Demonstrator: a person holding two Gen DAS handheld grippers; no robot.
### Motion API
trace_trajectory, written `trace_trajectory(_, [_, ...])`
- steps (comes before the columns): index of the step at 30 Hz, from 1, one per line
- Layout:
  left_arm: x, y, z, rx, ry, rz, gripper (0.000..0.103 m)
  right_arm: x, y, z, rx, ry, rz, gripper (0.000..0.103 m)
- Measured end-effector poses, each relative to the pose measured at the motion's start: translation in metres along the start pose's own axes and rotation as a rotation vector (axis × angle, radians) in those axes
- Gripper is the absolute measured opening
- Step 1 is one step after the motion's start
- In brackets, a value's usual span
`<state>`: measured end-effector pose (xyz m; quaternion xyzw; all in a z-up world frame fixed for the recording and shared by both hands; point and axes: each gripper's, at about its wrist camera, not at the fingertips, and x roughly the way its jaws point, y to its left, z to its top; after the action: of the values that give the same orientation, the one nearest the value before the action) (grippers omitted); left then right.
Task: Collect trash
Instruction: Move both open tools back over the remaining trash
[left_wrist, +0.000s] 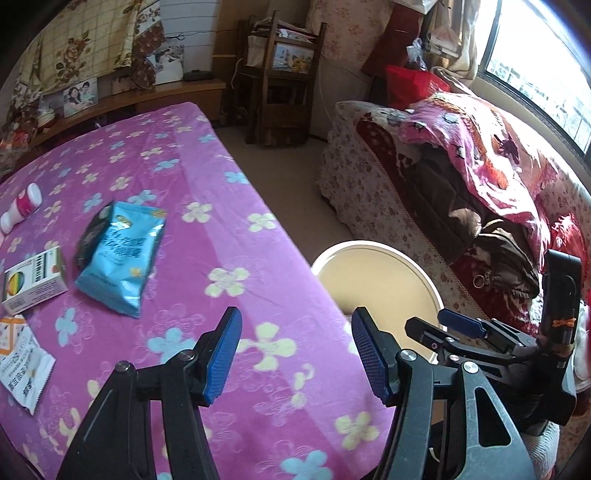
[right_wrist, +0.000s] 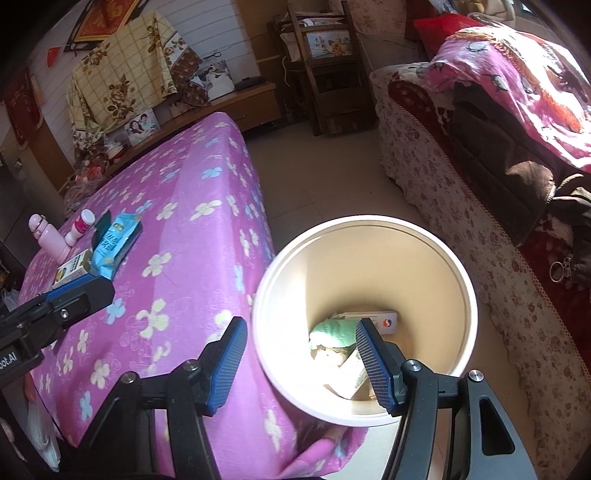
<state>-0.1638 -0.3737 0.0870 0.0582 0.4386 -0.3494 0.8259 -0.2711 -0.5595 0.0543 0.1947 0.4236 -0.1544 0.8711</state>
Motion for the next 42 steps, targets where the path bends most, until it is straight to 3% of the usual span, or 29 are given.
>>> trace_trajectory(8, [-0.011,0.080,-0.003,-0.098,-0.035,0.083,0.063,0.002,0.055,0.000,-0.076,0.006,0.072,0.065])
trace_trajectory(15, [-0.003,0.157,-0.002,-0.210,-0.018,0.165,0.063,0.001,0.104,-0.002,-0.161,0.009,0.112,0.065])
trace_trajectory(25, [-0.024,0.242,-0.033,-0.336,0.003,0.268,0.063,0.013,0.152,-0.001,-0.231,0.032,0.167,0.065])
trace_trajectory(36, [-0.070,0.298,-0.074,-0.346,0.013,0.326,0.063,0.036,0.231,-0.009,-0.344,0.089,0.272,0.065])
trace_trajectory(42, [-0.102,0.310,-0.083,-0.368,0.001,0.278,0.063,0.051,0.267,0.000,-0.374,0.094,0.313,0.065])
